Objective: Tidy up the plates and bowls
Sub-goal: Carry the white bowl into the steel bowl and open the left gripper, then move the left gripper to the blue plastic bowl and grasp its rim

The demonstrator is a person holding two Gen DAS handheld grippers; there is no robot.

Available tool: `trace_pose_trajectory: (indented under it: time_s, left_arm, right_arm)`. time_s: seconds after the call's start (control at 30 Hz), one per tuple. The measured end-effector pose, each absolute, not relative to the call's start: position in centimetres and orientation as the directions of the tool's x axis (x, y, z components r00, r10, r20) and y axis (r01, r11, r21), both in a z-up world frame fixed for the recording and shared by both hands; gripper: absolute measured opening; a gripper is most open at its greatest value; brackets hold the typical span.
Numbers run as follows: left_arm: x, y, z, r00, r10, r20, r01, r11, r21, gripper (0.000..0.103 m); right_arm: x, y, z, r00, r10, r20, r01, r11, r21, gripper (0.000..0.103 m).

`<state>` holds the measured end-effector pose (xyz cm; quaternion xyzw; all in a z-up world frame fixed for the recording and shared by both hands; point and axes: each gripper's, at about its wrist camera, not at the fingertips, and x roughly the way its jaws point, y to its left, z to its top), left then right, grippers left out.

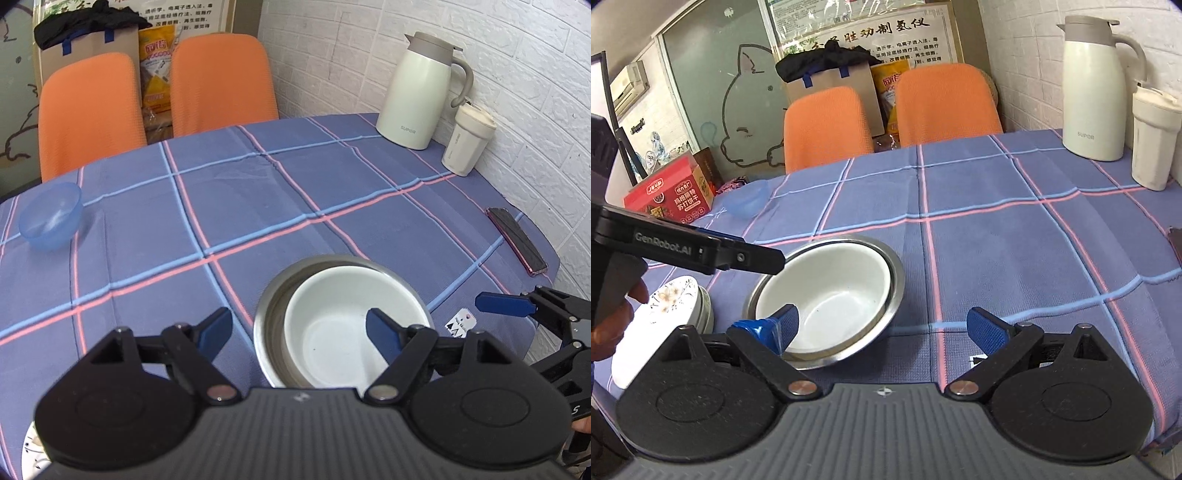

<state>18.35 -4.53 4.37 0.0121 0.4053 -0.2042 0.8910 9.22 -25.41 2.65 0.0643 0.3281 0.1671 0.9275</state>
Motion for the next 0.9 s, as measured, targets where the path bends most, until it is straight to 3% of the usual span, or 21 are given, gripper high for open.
trace_pose_trajectory:
  time_s: [0.63, 0.9]
  left_arm:
    - [18.0, 2.6, 4.4, 0.625, -0.336, -0.705, 0.299, 0.937, -0.181, 0.081]
    - [20.7, 11.5, 5.5, 0.685, -0.229, -0.692, 0.146, 0.973, -0.178, 0.082]
  right_arm:
    - [11.9, -19.4, 4.1, 0.69, 0.388, -0.611, -0.364, 0.916, 0.171, 0.086]
    - [17.0, -14.0, 5.2, 0.654, 0.428, -0.624, -0.452, 0.882, 0.133, 0.086]
